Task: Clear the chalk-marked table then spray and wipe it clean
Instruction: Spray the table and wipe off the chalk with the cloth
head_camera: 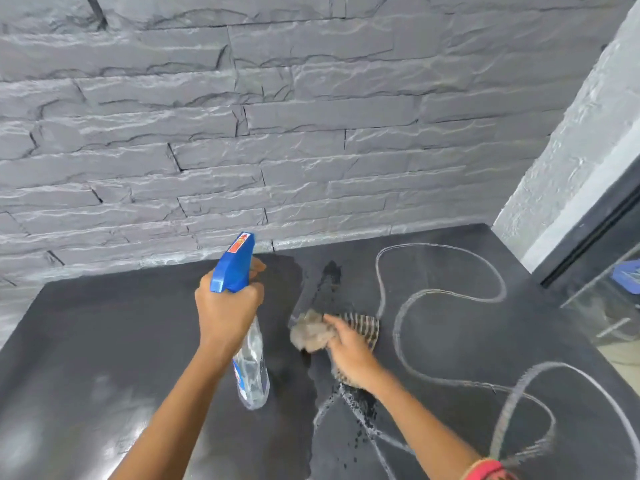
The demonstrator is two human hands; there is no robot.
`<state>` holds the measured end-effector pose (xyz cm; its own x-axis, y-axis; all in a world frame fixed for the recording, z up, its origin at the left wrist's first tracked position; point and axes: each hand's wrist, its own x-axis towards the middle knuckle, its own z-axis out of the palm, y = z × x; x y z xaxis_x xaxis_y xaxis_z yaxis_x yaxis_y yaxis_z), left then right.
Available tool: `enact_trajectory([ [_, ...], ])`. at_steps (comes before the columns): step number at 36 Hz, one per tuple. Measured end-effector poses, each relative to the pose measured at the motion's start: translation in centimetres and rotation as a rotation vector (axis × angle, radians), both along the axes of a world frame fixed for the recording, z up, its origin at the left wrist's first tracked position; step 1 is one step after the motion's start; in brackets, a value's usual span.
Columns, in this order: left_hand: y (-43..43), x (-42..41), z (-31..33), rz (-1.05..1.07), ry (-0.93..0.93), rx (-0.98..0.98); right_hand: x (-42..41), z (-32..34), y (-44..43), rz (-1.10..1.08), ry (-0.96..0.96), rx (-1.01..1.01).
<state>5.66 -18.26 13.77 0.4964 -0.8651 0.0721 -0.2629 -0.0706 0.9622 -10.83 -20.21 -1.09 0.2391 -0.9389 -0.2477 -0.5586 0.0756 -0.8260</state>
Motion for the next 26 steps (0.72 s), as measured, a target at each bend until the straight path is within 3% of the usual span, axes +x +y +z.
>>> enact_trajectory([
  [3, -1.7, 0.7, -0.5, -0.002, 0.025, -0.034, 1.0, -2.9, 0.4, 0.274, 0.290, -0.070],
  [7, -3.5, 1.5, -1.1, 0.007, -0.017, -0.077, 1.0, -3.3, -2.1, 0.331, 0.448, -0.205],
  [16, -5.4, 2.7, -2.7, -0.036, -0.050, -0.160, 2.4, -2.9, -15.6, 0.289, 0.583, -0.232],
  [23, -5.1, 3.6, -4.9, 0.092, 0.080, -0.129, 12.1, -3.4, -17.8, 0.546, 0.547, -0.379],
  [26, -5.0, 3.5, -5.1, 0.155, 0.047, -0.124, 14.7, -3.7, -18.4, 0.582, 0.553, -0.422],
])
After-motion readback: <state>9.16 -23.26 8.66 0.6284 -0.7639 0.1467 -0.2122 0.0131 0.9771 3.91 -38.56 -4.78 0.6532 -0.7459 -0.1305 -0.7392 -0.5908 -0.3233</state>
